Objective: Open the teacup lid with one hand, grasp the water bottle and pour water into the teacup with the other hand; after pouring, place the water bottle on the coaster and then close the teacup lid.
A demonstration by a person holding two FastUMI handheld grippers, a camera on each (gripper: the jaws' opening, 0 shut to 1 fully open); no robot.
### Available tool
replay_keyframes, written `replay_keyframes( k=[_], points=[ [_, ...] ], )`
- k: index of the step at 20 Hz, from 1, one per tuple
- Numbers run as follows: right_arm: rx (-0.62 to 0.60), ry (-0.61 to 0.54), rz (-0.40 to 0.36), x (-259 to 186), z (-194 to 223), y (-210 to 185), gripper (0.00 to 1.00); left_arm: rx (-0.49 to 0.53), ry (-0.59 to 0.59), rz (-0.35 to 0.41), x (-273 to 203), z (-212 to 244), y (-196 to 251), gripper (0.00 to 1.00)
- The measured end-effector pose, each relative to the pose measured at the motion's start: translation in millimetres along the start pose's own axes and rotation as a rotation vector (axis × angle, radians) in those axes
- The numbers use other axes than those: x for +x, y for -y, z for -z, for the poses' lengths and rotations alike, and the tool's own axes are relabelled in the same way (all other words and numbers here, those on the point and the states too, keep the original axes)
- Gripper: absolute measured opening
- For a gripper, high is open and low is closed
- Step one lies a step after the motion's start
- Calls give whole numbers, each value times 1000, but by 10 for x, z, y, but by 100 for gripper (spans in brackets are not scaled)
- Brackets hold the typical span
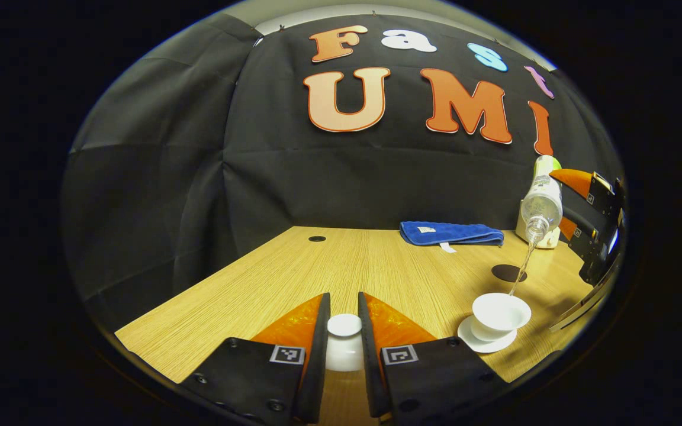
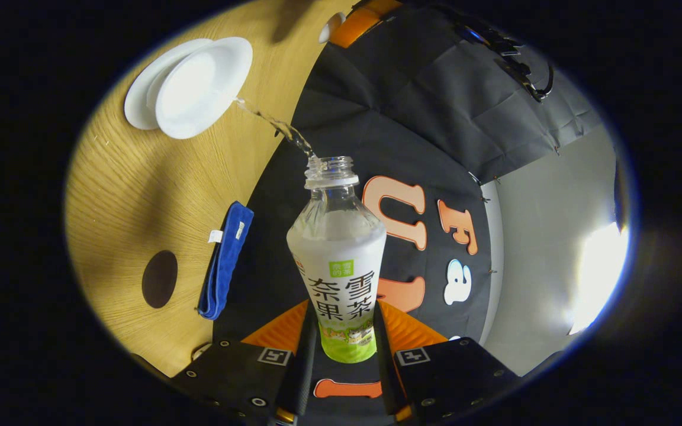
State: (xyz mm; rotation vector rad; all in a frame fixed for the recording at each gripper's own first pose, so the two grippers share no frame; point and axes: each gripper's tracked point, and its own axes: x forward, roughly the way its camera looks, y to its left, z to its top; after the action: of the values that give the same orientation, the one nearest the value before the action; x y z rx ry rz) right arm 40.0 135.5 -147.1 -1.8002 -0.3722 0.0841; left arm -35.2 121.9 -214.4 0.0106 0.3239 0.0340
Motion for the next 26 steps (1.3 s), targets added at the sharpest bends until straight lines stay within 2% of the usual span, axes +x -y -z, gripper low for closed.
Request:
replay_keyframes(
  k=[3, 4, 8, 10, 11, 12, 16, 26],
  points=[
    [-13, 13, 16, 0, -2, 20, 49, 4, 2, 0, -14, -1, -4, 33],
    [-23, 19, 23, -4, -11, 29, 53, 5, 3, -2, -14, -9, -10, 33],
    [-60, 51, 22, 7, -35, 56, 49, 8, 1, 1, -34, -12, 12, 33],
    [-85, 75, 24, 10, -57, 53, 53, 8, -2, 3, -47, -3, 4, 33],
    [-93, 85, 23, 25, -53, 57, 49, 7, -3, 5, -39, 2, 14, 30],
    [-101, 95, 27, 33, -60, 76, 49, 7, -2, 4, -44, -2, 22, 34],
    [-129, 137, 43, -36, -185, 12, 49, 7, -3, 5, -62, -6, 23, 33],
    [-107, 164, 38, -55, -319, 25, 47, 15, 8, 6, -107, -48, 50, 33]
  ],
)
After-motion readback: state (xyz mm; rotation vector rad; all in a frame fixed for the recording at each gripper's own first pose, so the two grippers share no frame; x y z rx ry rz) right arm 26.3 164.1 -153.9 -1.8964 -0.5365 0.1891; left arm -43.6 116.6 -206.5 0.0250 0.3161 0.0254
